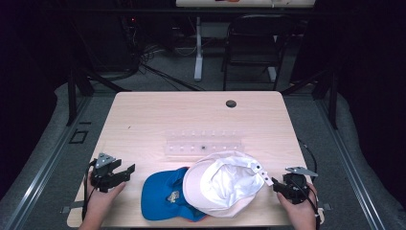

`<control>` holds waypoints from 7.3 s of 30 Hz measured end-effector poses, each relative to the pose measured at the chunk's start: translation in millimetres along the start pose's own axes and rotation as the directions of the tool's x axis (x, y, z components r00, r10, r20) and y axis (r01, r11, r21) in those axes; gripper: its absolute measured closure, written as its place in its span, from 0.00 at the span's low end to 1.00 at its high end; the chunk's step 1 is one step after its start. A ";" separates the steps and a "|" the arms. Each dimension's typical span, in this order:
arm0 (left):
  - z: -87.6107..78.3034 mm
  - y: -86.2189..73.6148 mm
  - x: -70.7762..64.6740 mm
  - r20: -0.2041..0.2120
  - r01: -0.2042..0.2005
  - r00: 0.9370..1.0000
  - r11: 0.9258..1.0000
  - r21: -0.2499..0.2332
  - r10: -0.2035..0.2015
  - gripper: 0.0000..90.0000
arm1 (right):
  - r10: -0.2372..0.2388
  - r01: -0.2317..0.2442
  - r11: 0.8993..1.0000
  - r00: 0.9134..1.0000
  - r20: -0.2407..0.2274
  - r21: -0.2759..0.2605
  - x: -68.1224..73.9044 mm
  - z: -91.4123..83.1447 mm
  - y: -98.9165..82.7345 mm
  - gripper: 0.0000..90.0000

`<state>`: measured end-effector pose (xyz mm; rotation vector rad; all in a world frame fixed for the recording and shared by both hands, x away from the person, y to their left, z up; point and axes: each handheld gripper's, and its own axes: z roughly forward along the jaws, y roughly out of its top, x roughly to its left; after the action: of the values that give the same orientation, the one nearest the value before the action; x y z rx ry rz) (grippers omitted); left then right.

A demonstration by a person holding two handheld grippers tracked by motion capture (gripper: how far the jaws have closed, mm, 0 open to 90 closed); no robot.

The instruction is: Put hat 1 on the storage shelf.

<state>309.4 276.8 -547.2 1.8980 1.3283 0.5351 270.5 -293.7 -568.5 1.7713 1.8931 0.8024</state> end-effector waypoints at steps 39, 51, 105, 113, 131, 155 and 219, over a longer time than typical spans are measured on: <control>-17.3 44.8 -43.4 0.116 -0.031 0.993 0.999 0.026 0.028 0.53 | 0.139 -0.105 0.976 0.975 -0.173 0.192 5.2 -52.7 49.7 0.59; -26.9 99.7 -77.3 0.173 -0.127 0.978 0.991 0.051 0.116 0.58 | 0.051 -0.016 0.975 0.987 -0.154 0.220 25.1 -74.0 87.4 0.64; -34.6 83.5 -61.7 0.186 -0.105 0.978 0.993 0.057 0.093 0.55 | 0.269 -0.067 0.847 0.910 -0.315 0.528 64.6 -31.4 115.3 0.83; -30.6 81.1 -65.0 0.193 -0.126 0.975 0.990 0.065 0.112 0.56 | 0.211 -0.035 0.829 0.944 -0.255 0.558 77.4 -34.5 128.1 0.89; -25.5 76.3 -63.3 0.180 -0.142 0.976 0.986 0.092 0.124 0.58 | -0.019 0.117 0.844 0.982 -0.187 0.523 144.7 -88.4 187.0 0.89; -25.8 74.2 -56.0 0.179 -0.106 0.980 0.991 0.084 0.090 0.58 | 0.393 -0.065 0.743 0.848 -0.355 0.667 128.3 -80.4 197.1 0.91; -29.4 79.1 -69.5 0.205 -0.192 0.959 0.980 -0.044 0.197 0.52 | 0.649 -0.318 0.760 0.322 -0.689 0.567 160.7 -41.7 285.0 0.90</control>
<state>311.2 207.9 -462.3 2.0164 1.0036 0.4325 440.4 -133.9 -335.3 2.5299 2.0954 2.0762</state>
